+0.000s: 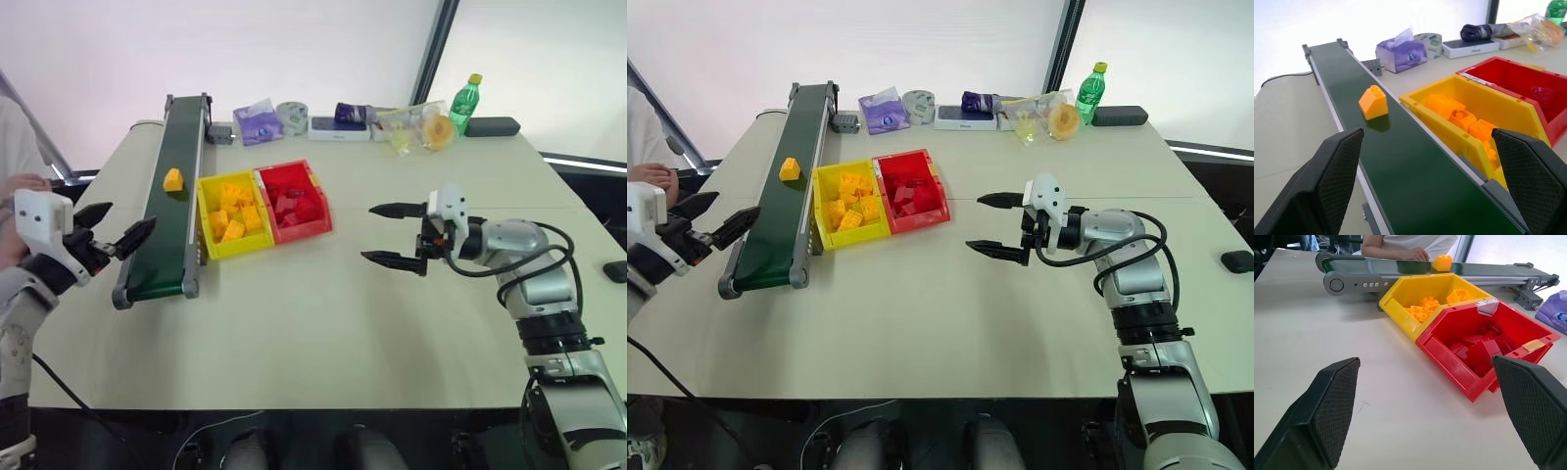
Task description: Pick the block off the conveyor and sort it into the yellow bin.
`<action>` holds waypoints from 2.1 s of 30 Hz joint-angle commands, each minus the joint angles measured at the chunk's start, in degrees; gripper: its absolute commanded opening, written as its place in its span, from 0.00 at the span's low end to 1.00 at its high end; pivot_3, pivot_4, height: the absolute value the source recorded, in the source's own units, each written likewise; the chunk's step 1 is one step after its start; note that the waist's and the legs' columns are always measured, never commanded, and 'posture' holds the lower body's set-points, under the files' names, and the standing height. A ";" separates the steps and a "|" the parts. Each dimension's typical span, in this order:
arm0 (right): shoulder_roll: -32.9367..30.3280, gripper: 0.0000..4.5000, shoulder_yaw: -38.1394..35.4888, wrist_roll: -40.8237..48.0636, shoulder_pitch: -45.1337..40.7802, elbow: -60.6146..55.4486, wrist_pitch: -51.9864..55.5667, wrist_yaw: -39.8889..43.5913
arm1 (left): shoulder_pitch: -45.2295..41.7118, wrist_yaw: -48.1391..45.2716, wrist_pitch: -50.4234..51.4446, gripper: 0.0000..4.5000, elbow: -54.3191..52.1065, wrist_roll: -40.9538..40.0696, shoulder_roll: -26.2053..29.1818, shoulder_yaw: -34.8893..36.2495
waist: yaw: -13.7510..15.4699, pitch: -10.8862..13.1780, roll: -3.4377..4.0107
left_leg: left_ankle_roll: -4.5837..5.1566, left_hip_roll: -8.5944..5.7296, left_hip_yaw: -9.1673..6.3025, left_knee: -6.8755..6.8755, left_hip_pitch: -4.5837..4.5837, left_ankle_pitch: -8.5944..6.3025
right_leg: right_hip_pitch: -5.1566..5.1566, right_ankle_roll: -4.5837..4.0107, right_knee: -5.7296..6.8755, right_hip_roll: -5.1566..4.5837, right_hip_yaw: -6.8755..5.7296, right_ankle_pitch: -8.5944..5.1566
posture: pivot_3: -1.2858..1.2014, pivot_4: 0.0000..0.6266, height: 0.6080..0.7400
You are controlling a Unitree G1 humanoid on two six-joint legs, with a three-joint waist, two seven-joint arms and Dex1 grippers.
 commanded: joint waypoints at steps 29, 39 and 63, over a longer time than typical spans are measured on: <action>-0.27 1.00 -1.07 1.27 0.49 -4.11 1.67 -0.88 | -14.49 32.28 28.82 0.34 -6.08 9.84 -14.00 -8.85 | 0.18 -0.01 -0.01 | -0.01 -0.04 -0.05 0.06 0.01 0.01 | 0.06 0.01 0.00 0.02 0.01 0.01 | 0.52 0.24 1.00; 0.01 1.00 -1.18 1.87 0.57 -5.27 2.69 -1.55 | -18.46 28.27 25.39 0.27 -8.57 8.70 -13.33 -9.56 | 0.35 -0.01 -0.01 | -0.01 -0.04 -0.06 0.06 0.01 0.01 | 0.06 0.01 0.00 0.03 0.01 0.01 | 0.52 0.24 1.00; 1.09 1.00 -5.44 8.67 2.30 -10.88 9.79 -7.80 | -31.64 24.47 3.76 0.27 20.35 20.53 -23.18 -21.98 | 0.27 -0.01 -0.01 | -0.03 -0.16 -0.02 0.07 0.01 0.02 | 0.06 0.02 0.00 0.09 0.00 0.01 | 0.52 0.24 1.00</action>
